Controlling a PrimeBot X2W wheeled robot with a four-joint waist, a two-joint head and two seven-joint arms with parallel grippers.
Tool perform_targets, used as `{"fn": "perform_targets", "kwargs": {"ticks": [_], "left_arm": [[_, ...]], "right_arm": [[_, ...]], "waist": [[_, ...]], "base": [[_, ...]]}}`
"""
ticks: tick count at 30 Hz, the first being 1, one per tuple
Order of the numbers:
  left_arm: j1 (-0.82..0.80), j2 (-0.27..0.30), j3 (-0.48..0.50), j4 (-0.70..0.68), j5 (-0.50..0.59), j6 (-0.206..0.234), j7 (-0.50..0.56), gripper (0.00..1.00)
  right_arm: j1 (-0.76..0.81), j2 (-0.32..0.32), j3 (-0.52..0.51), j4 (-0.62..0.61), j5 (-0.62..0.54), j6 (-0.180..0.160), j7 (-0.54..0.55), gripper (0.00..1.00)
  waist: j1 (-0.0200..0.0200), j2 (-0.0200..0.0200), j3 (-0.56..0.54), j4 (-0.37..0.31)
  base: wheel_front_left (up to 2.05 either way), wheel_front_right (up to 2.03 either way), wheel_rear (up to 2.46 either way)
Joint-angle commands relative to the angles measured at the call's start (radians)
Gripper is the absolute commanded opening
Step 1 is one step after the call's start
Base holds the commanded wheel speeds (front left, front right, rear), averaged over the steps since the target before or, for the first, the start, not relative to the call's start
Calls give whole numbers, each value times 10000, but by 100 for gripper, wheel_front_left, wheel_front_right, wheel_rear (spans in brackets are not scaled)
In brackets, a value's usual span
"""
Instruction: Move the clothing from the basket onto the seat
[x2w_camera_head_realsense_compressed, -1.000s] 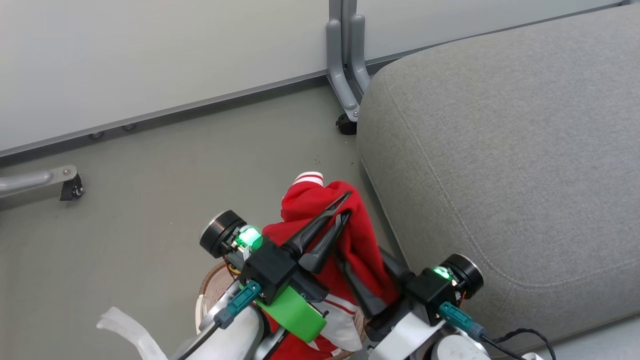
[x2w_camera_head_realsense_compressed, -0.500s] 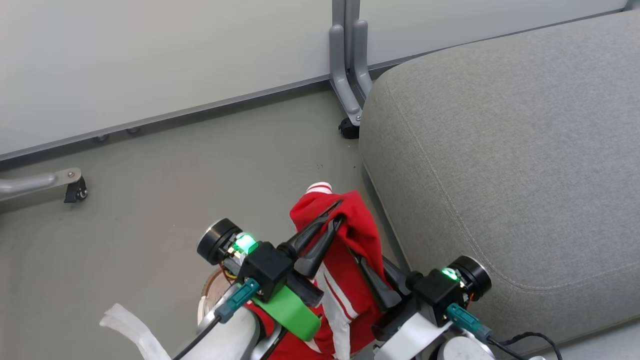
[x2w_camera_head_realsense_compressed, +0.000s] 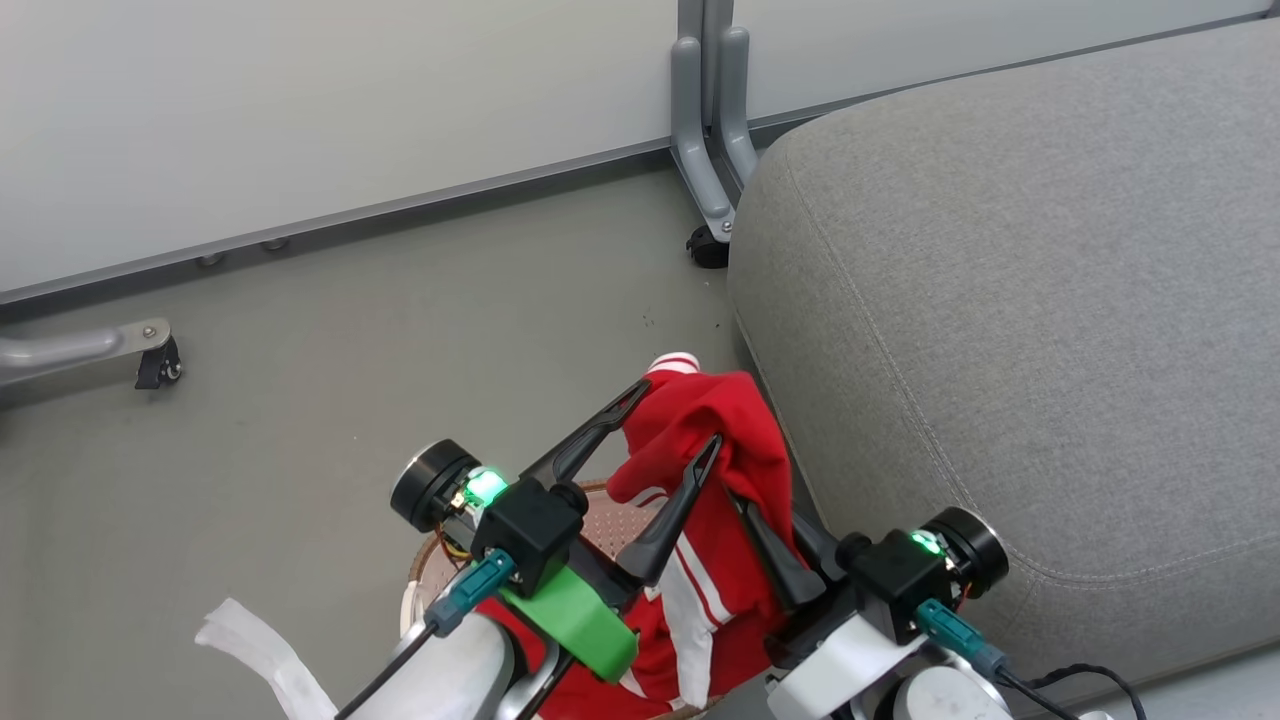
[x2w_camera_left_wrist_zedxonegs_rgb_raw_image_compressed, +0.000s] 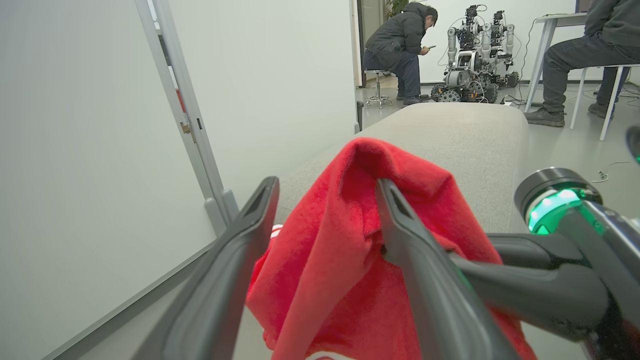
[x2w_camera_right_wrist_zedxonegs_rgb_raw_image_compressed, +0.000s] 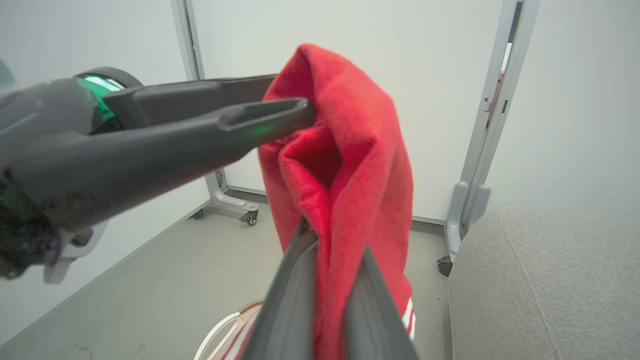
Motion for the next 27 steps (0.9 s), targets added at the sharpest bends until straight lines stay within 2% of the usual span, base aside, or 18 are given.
{"fn": "perform_targets", "kwargs": {"ticks": [1, 6, 13, 27], "left_arm": [[39, 51, -22, -39, -62, 27, 16, 100], [54, 216, -52, -173, -210, 1, 59, 100], [-90, 457, -96, -408, -394, -26, 129, 100], [-214, 1187, -234, -1060, -370, 24, 465, 100]], "right_arm": [[40, -13, -74, -88, -52, -6, -35, 0], [-39, -13, -330, -216, 27, -6, -35, 0], [-62, -13, -788, -525, -74, -6, -35, 0], [227, -5, -1535, -1481, 328, -6, -35, 0]], "waist": [[1, 0, 24, -20], [1, 0, 170, -255], [1, 0, 564, -1044], [1, 0, 1453, -3388]], "base": [[0, 0, 0], [0, 0, 0], [0, 0, 0], [0, 0, 0]]}}
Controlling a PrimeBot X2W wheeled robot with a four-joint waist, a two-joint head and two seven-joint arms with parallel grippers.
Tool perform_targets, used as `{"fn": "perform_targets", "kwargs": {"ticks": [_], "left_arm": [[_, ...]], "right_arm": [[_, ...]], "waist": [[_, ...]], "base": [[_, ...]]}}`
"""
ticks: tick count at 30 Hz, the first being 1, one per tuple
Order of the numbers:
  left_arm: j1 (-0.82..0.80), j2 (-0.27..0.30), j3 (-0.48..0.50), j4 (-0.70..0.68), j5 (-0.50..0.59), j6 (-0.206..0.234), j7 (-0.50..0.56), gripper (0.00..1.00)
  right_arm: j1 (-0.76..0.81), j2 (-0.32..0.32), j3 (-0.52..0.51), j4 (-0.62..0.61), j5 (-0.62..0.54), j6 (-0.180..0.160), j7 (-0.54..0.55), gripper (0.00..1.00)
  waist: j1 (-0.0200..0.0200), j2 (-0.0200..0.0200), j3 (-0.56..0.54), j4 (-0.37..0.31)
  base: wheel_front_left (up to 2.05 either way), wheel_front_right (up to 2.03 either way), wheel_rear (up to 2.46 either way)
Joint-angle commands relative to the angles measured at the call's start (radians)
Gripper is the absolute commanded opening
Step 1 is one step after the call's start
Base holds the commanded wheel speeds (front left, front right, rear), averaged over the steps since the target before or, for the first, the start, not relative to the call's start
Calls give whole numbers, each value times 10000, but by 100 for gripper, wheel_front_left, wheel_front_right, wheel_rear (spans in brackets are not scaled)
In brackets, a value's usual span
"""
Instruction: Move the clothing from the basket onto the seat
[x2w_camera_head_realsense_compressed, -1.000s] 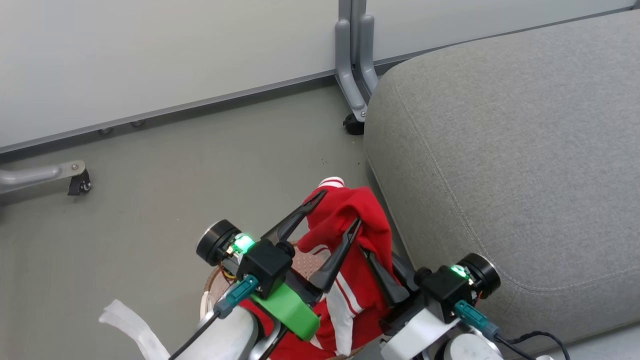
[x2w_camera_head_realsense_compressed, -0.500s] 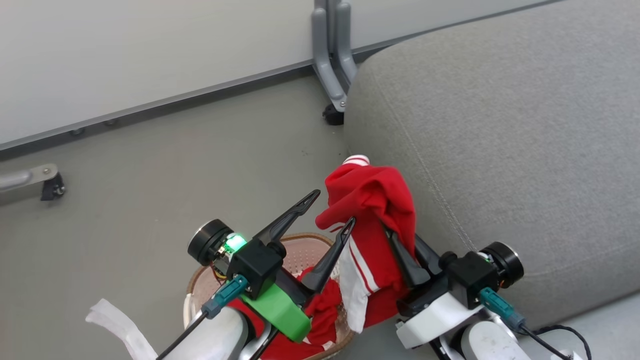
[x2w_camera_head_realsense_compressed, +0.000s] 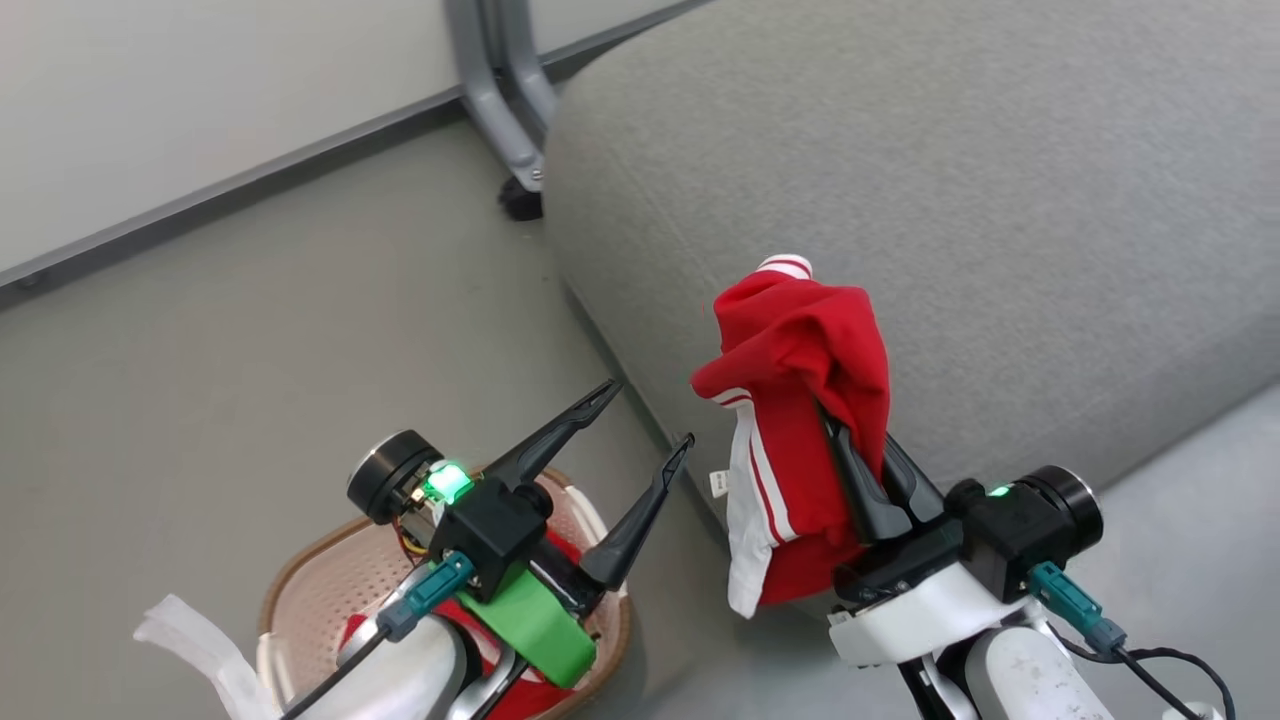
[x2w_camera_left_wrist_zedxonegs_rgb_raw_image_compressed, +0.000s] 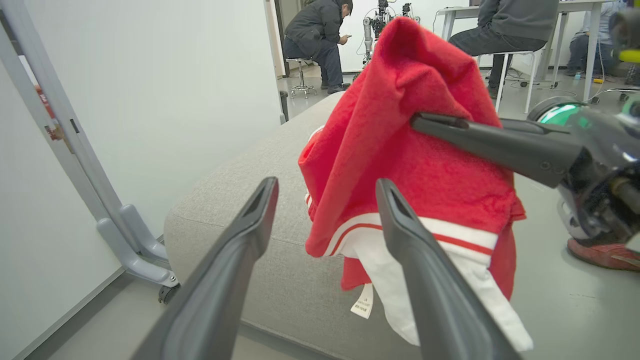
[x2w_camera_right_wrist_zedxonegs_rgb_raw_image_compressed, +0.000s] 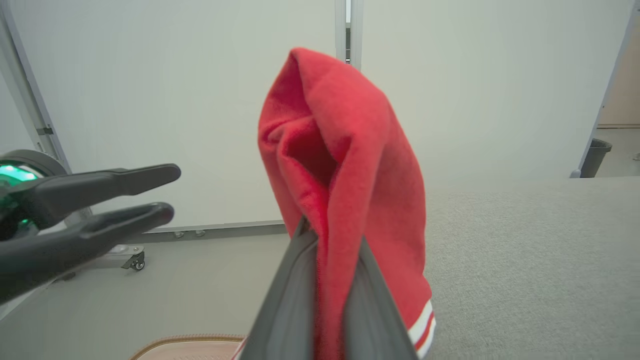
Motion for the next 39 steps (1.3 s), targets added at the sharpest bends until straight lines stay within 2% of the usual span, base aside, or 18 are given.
{"fn": "perform_targets", "kwargs": {"ticks": [1, 5, 15, 23, 27, 30, 39], "left_arm": [[-131, 131, -6, -79, 29, 44, 54, 100], [-182, 277, -214, -374, 55, 44, 295, 100], [-650, 631, -905, -661, -162, -61, 570, 100], [-736, 1329, -925, -1186, -103, 2, 814, 100], [-789, 2176, -696, -2143, 164, 88, 1111, 100], [-913, 2565, -626, -2649, 214, 49, 1161, 100], [-1546, 3403, -666, -3529, 318, -35, 1068, 100]], "right_arm": [[46, 3, -5, -117, 86, -6, -35, 0], [281, 6, -208, -498, 250, -6, -35, 0], [700, 6, -865, -1315, 491, -6, -35, 0], [-55, 8, -1274, -1802, 962, -6, -35, 0], [-1644, 8, -2172, -2132, 1544, -6, -35, 0], [-2682, 9, -2932, -1683, 1646, -6, -35, 0], [-6480, 5, -4633, 439, 18, -5, -35, 0]], "waist": [[0, -1, 531, -1029], [0, -1, 811, -1657], [0, -1, 1446, -1834], [0, -1, 2480, -1822], [0, -1, 3755, -1656], [0, -1, 4417, -1267], [0, -1, 6076, -185]], "base": [[0, 0, 0], [0, 0, 0], [0, 0, 0], [0, 0, 0], [0, 0, 0], [0, 0, 0], [0, 0, 0]]}}
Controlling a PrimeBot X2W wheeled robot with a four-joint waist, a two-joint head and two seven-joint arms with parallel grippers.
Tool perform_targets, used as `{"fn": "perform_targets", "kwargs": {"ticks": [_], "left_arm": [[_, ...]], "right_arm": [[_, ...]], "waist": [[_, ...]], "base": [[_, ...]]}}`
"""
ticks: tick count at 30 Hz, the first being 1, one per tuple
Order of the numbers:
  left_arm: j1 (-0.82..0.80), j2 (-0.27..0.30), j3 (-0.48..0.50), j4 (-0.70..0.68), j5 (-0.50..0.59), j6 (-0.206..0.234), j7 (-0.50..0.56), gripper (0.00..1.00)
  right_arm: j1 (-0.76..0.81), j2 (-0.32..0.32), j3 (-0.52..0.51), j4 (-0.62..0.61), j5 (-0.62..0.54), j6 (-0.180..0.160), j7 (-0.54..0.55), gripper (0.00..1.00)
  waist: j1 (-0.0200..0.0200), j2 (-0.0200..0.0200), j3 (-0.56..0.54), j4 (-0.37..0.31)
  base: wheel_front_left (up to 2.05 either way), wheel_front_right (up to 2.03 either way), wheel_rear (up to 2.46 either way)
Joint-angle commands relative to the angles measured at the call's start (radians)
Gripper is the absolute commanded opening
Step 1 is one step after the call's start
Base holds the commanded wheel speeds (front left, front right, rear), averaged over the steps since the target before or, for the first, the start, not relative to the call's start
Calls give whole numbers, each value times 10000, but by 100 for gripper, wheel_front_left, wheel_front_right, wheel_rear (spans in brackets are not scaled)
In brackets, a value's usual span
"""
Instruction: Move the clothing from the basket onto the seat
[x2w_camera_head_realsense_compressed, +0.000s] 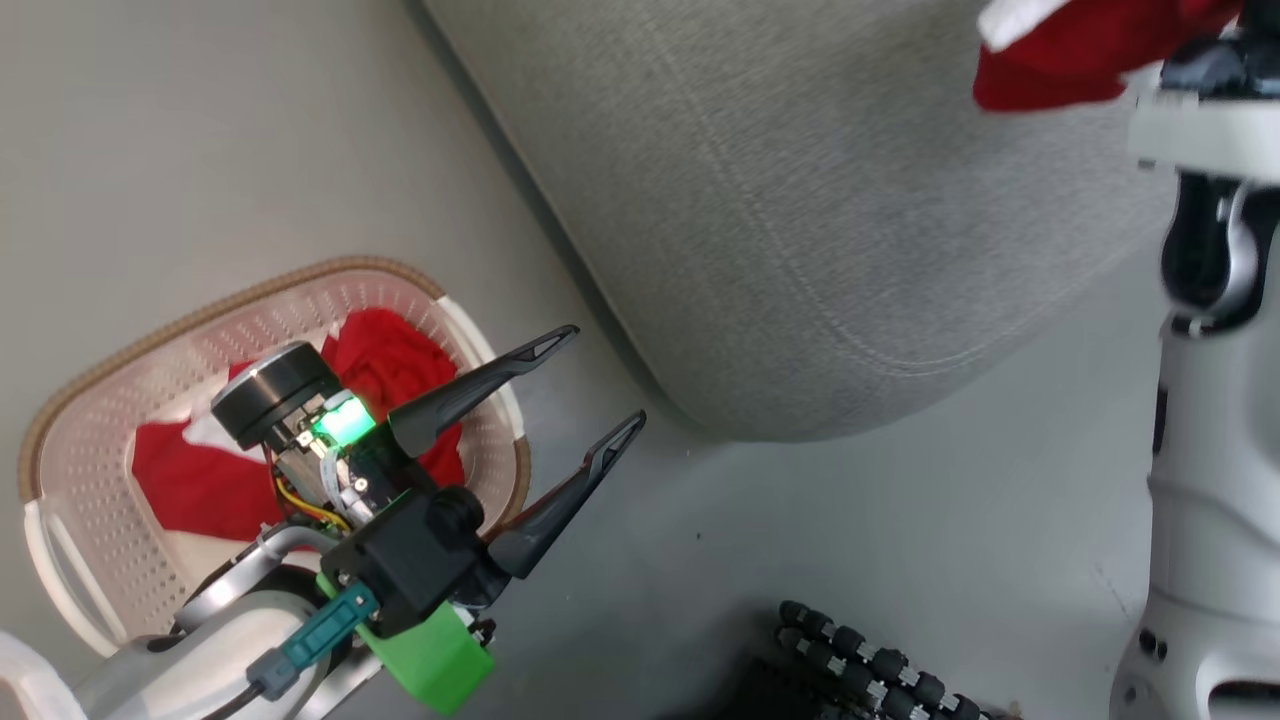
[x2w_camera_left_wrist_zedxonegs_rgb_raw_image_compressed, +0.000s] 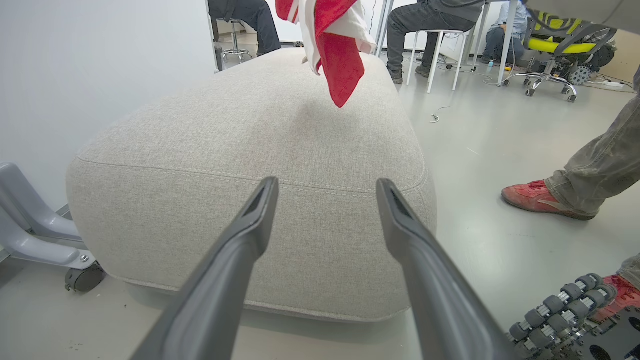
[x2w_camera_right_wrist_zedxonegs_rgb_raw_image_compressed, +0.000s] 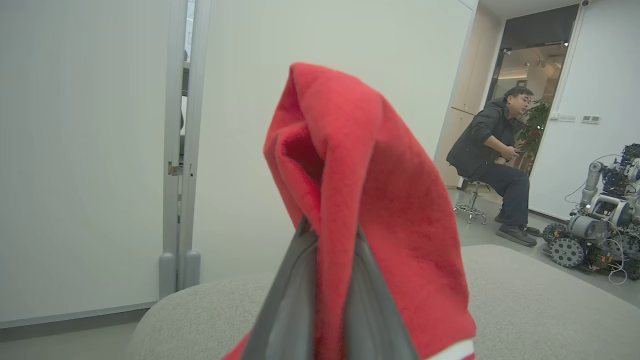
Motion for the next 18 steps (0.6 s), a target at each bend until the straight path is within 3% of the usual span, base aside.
{"fn": "perform_targets", "kwargs": {"ticks": [1, 8, 18], "left_arm": [[-224, 117, -20, -50, -21, -35, -90, 100], [-536, 396, -182, -305, -79, -61, -279, 100], [-813, 517, -267, -196, -306, -70, -553, 100]], "right_arm": [[-423, -4, -111, 218, -367, -3, -33, 0], [-1896, -10, -953, 1284, -1301, -5, -33, 0], [-1622, -13, -3142, 3111, -2371, -8, -31, 0]], "waist": [[-3, 0, 1211, 959], [-3, 0, 1828, 1351], [-3, 0, 2022, 1838]], "base": [[0, 0, 0], [0, 0, 0], [0, 0, 0]]}}
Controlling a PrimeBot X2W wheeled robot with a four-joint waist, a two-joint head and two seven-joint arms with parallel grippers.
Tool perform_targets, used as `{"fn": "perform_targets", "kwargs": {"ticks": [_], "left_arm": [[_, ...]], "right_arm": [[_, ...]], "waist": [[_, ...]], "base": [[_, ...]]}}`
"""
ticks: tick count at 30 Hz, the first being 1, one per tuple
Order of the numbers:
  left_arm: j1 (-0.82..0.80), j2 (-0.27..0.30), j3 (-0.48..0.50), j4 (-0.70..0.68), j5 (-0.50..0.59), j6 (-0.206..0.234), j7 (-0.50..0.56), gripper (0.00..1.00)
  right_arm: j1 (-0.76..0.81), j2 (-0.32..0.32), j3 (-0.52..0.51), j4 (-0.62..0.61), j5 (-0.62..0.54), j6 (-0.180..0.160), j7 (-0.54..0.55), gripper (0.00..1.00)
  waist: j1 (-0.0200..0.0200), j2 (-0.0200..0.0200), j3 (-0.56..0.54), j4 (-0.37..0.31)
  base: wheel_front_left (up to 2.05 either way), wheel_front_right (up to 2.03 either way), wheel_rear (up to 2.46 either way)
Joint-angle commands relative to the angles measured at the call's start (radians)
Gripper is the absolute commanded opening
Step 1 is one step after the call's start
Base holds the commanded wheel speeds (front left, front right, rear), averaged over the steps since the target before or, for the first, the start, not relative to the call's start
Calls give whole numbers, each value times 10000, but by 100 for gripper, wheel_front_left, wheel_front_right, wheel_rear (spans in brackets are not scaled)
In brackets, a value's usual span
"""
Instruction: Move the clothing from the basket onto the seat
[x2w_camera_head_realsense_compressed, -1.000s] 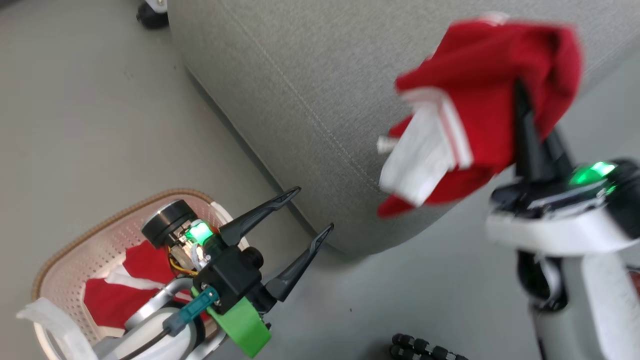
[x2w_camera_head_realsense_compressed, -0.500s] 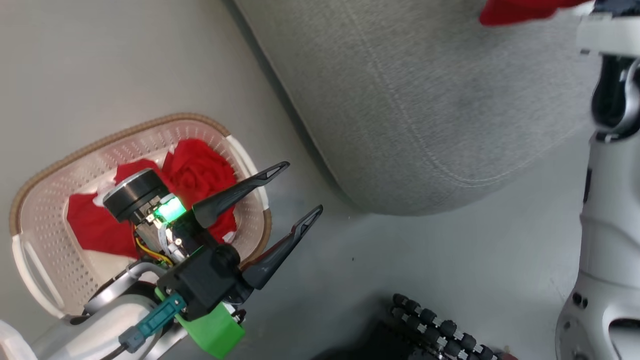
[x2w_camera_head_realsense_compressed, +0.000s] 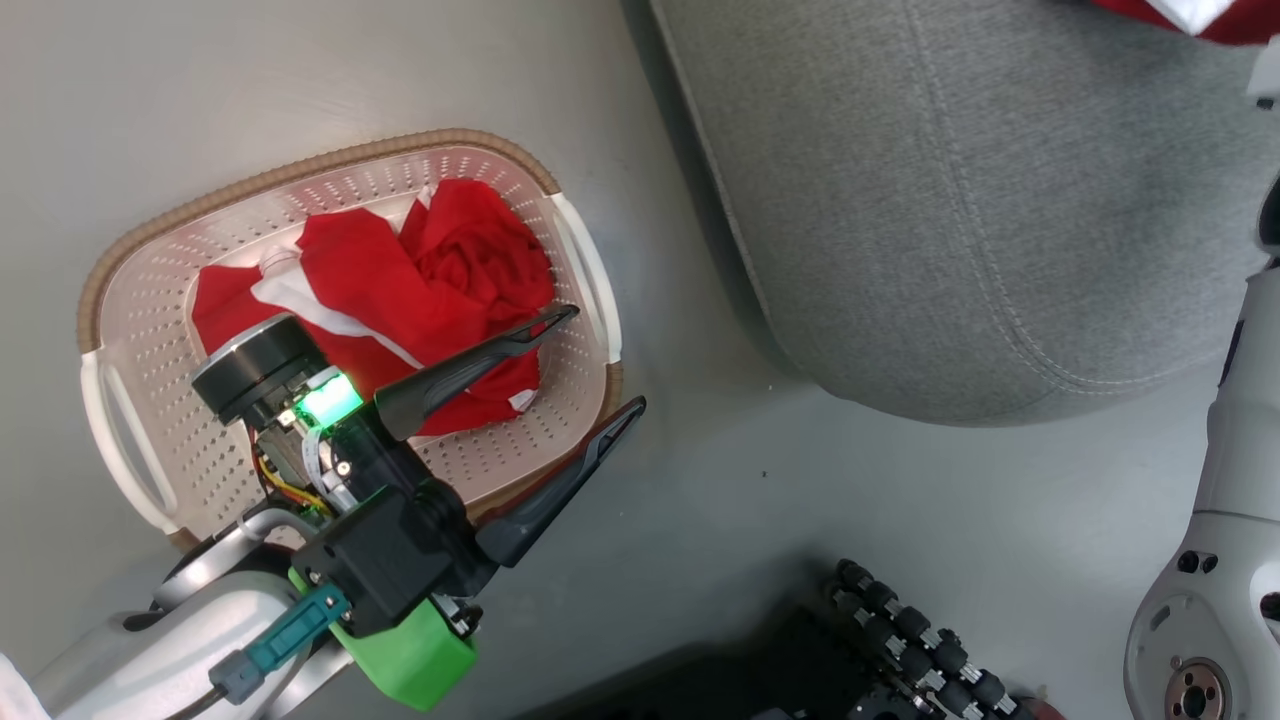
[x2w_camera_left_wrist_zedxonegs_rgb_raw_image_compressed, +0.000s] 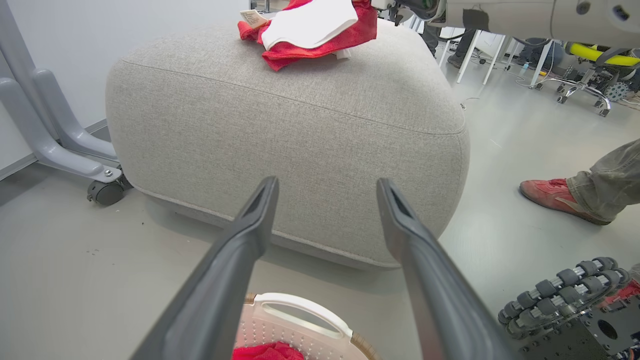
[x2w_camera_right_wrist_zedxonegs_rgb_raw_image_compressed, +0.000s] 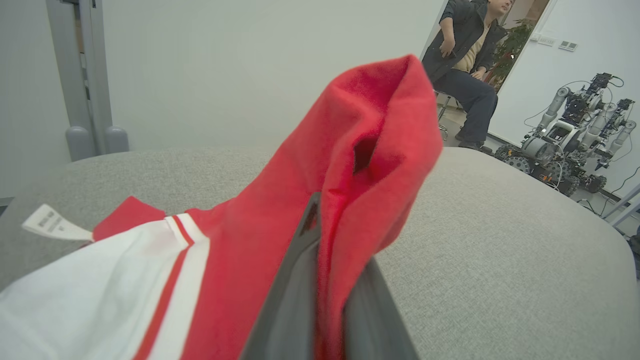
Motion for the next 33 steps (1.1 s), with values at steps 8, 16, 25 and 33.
{"fn": "perform_targets", "kwargs": {"ticks": [8, 16, 25, 33], "left_arm": [[-175, -67, -40, 345, -223, 16, -290, 100], [245, -740, -149, 1053, -702, 226, -730, 100], [1012, -1830, 135, 2653, -1712, 547, -1329, 100], [2041, -2840, 1324, 3969, -2605, 729, -1491, 100]], "right_arm": [[487, -14, -633, 392, -287, -15, -33, 100], [1617, -18, 183, 282, -532, -15, -33, 100], [3434, -20, 1408, 538, 31, -15, -33, 100], [5154, -22, 2723, 208, 706, -15, -33, 100]], "waist": [[-1, -1, -273, 348], [-1, -1, -1641, 530], [-1, -1, -3759, 1249], [-1, -1, -5339, 2046]], "base": [[0, 0, 0], [0, 0, 0], [0, 0, 0], [0, 0, 0]]}}
